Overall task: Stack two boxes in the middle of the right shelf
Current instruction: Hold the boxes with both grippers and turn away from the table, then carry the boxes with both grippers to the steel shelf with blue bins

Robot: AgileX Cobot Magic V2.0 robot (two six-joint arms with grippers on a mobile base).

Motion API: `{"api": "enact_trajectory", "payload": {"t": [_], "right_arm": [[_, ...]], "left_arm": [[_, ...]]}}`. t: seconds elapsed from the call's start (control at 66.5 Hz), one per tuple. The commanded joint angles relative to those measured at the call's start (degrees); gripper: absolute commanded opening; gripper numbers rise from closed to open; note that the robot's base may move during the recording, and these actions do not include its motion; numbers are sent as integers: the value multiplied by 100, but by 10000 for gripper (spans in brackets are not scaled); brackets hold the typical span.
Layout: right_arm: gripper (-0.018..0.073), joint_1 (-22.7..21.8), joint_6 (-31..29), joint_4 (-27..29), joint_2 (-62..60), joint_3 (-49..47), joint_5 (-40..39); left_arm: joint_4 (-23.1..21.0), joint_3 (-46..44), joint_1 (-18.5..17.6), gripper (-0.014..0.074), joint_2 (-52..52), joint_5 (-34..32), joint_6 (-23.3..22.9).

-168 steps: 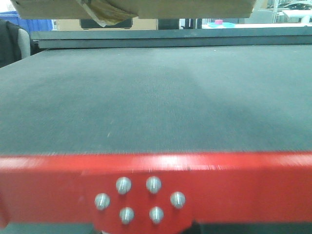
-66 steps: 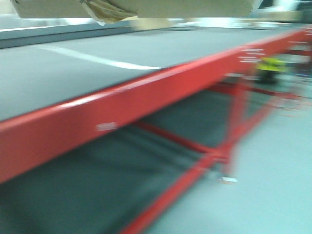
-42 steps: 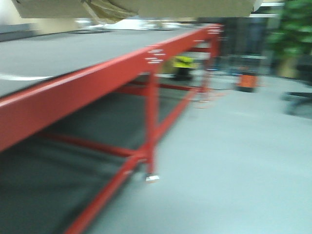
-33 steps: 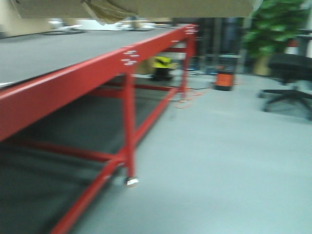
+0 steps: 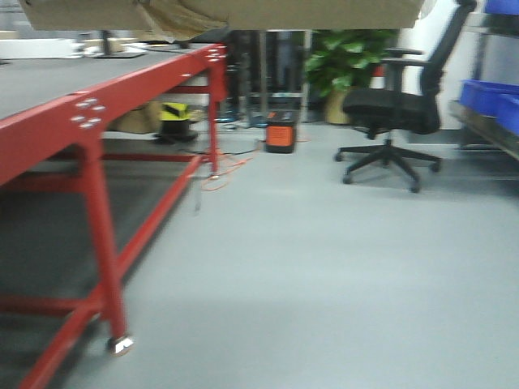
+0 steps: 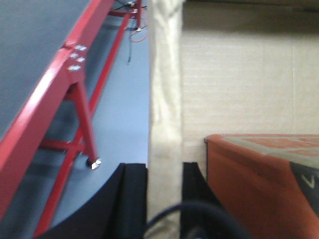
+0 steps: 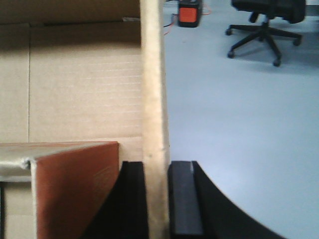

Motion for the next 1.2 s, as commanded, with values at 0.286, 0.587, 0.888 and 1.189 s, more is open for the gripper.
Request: {"api": "enact_trajectory", "payload": {"t": [0.286, 0.587, 0.888, 1.189], "right_arm": [[-165, -48, 18, -280, -93, -77, -197], [-165, -48, 18, -280, -93, -77, -197], [-165, -48, 18, -280, -93, -77, -197], [-165, -48, 18, -280, -93, -77, -197]], "left_arm": [[245, -78, 8, -111, -89, -81, -44], [245, -78, 8, -111, -89, -81, -44], [245, -78, 8, -111, -89, -92, -44], [245, -78, 8, -111, -89, -92, -44]]}}
